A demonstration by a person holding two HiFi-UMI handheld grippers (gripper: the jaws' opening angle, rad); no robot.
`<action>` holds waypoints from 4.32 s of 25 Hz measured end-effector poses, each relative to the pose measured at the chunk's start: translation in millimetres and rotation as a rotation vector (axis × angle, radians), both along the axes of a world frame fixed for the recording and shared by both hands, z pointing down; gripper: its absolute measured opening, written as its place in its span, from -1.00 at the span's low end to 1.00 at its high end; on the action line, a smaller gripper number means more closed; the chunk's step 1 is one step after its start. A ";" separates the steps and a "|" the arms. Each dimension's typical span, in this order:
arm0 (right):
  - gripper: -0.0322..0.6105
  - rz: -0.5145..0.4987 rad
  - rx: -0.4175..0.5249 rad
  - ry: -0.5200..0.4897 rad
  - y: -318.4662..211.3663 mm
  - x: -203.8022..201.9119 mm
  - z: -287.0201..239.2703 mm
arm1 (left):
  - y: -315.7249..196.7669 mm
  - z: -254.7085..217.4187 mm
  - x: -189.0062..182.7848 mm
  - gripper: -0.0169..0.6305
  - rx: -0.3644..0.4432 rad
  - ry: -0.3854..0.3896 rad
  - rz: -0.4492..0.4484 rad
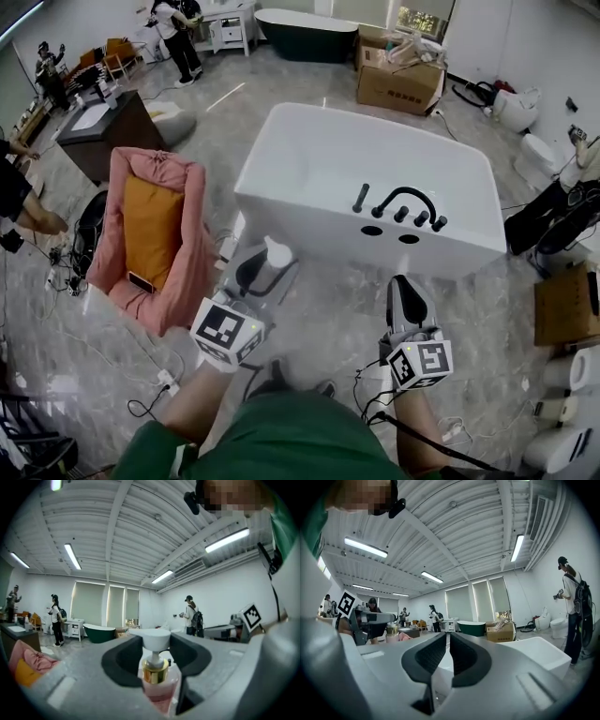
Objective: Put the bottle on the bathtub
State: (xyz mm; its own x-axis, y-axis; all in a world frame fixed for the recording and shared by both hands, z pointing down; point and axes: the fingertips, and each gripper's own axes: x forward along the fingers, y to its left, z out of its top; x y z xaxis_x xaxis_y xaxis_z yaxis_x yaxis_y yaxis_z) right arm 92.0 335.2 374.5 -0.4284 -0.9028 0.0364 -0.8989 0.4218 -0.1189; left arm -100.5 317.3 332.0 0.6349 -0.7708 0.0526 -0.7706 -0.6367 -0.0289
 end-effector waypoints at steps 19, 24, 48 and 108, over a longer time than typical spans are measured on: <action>-0.59 0.058 -0.003 -0.041 -55.4 -88.1 -12.4 | -65.3 12.8 -87.6 -0.40 -0.007 -0.001 0.086; -0.59 0.000 0.009 -0.059 -105.2 -81.9 -4.1 | -102.6 20.0 -75.2 -0.40 -0.013 -0.025 0.064; -0.59 -0.097 -0.006 -0.153 -338.6 41.6 30.2 | -314.9 53.1 32.4 -0.40 -0.090 -0.014 -0.076; -0.59 0.059 -0.254 -0.092 -615.2 84.8 162.0 | -644.5 339.8 94.1 -0.39 -0.399 -0.110 -0.018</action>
State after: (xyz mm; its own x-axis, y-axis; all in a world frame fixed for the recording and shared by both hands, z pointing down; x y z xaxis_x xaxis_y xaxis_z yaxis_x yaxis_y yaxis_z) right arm 176.9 -280.0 536.5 -0.3871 -0.8933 0.2284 -0.9015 0.3148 -0.2969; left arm -6.3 -327.3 671.8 0.5951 -0.6874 0.4163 -0.7880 -0.6009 0.1342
